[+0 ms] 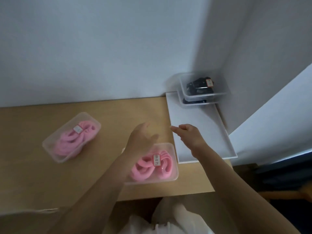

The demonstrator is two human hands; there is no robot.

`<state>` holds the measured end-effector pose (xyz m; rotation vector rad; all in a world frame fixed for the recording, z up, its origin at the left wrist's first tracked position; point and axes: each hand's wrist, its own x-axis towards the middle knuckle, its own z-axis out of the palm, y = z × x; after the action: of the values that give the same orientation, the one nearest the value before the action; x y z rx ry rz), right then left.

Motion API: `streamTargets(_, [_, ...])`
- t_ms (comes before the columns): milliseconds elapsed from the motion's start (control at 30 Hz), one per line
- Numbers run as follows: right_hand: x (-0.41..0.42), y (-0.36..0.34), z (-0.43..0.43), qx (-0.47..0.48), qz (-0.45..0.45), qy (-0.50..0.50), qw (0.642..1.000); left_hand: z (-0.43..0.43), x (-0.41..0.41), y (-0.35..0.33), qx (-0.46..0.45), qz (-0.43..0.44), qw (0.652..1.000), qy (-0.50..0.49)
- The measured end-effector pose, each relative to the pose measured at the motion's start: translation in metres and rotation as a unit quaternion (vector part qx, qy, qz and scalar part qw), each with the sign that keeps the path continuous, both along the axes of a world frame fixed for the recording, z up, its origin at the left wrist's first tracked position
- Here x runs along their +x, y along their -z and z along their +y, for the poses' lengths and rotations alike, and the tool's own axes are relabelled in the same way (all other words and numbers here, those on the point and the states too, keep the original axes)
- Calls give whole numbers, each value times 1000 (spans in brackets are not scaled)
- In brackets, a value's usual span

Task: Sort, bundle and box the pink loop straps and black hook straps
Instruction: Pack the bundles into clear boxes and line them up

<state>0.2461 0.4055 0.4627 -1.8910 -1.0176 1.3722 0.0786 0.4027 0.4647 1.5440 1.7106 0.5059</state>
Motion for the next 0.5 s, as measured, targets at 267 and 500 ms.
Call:
streamTargets(267, [-43,20,-86,-31,-120,-38,992,-88,-62,37,-94,-136,982,-87])
streamTargets(500, [-45,19,-108,51,-101,81,990,-98,-47,37,-25,-195,979,-58])
